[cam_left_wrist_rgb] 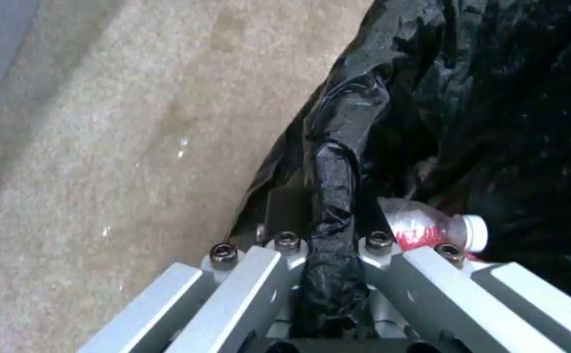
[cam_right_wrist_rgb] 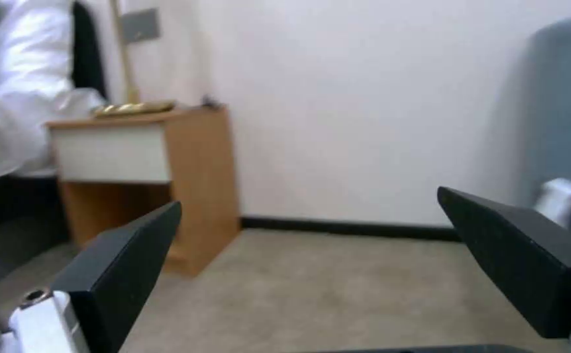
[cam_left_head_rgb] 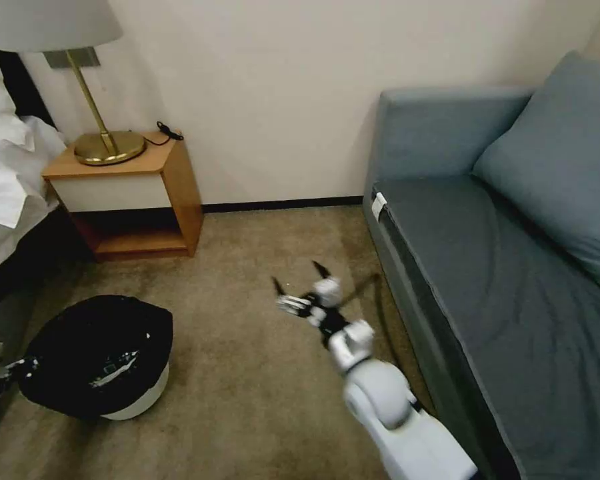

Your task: Pick up the trash bin, then pick up the garbage on the floor and place it into the trash bin.

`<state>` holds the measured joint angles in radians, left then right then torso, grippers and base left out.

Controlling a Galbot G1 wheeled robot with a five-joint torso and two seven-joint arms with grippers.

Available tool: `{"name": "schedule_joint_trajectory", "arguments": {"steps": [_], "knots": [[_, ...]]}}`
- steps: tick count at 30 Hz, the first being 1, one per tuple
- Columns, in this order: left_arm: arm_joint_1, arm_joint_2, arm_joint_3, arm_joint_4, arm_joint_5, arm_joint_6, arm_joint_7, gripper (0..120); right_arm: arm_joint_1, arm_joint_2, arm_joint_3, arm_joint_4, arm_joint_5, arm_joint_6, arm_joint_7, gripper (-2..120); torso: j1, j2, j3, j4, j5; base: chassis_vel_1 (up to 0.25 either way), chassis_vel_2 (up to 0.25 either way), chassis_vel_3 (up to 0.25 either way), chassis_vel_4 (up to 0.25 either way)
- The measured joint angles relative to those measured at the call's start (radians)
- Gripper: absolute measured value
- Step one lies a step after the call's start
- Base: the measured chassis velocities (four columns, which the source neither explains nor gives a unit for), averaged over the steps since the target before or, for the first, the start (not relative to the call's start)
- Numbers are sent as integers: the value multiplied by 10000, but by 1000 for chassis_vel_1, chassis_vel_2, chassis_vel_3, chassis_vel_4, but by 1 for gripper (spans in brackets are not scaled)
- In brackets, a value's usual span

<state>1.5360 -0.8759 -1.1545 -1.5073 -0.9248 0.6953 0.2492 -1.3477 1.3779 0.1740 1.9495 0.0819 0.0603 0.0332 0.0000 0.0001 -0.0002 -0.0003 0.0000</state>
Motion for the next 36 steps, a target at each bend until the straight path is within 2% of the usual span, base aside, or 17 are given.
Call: {"name": "schedule_joint_trajectory", "arguments": {"steps": [8, 18, 20, 23, 24, 28, 29, 31, 32, 36], "knots": [[110, -151, -99, -153, -61, 23, -55, 3, -173, 125, 159, 132, -174, 136, -27, 100, 0, 0, 0, 5, 0, 0, 0, 0, 0], [-134, -257, 169, 15, -17, 25, -402, 4, -100, 134, 85, 84, -134, 101, -31, 100, 0, -1, 1, 2, -2, 0, 0, 0, 0], [-141, -224, 172, 14, -63, 24, -415, 8, -94, 134, 79, 77, -130, 97, -31, 100, 0, 0, 1, 2, -1, 0, 0, 0, 0], [-121, -135, 146, 14, -123, 7, -375, 22, -83, 135, 63, 65, -117, 86, -31, 100, 0, 0, 1, 2, 1, 0, 0, 0, 0], [-121, -135, 146, 14, -123, 7, -375, 22, -83, 135, 63, 65, -117, 86, -31, 100, 0, 0, 1, 2, 1, 0, 0, 0, 0], [27, -101, -76, 59, -145, 4, -232, 41, -71, 136, 51, 55, -108, 77, -31, 100, 0, 0, 2, 2, -1, 0, 0, 0, 0], [27, -101, -76, 59, -145, 4, -232, 41, -71, 136, 51, 55, -108, 77, -31, 100, 0, 0, 2, 2, -1, 0, 0, 0, 0], [149, -102, -246, -10, -144, 5, -167, 48, -68, 136, 48, 51, -105, 75, -31, 100, 0, 0, 1, 2, 0, 0, 0, 0, 0], [275, -116, -448, -132, -135, 10, -110, 54, -65, 135, 45, 48, -103, 73, -31, 100, 0, 0, 1, 2, 0, 0, 0, 0, 0], [461, -186, -817, -379, -18, -23, 149, 63, -63, 135, 42, 45, -100, 70, -30, 100, 0, 0, 1, 2, -1, 0, 0, 0, 0]]}}
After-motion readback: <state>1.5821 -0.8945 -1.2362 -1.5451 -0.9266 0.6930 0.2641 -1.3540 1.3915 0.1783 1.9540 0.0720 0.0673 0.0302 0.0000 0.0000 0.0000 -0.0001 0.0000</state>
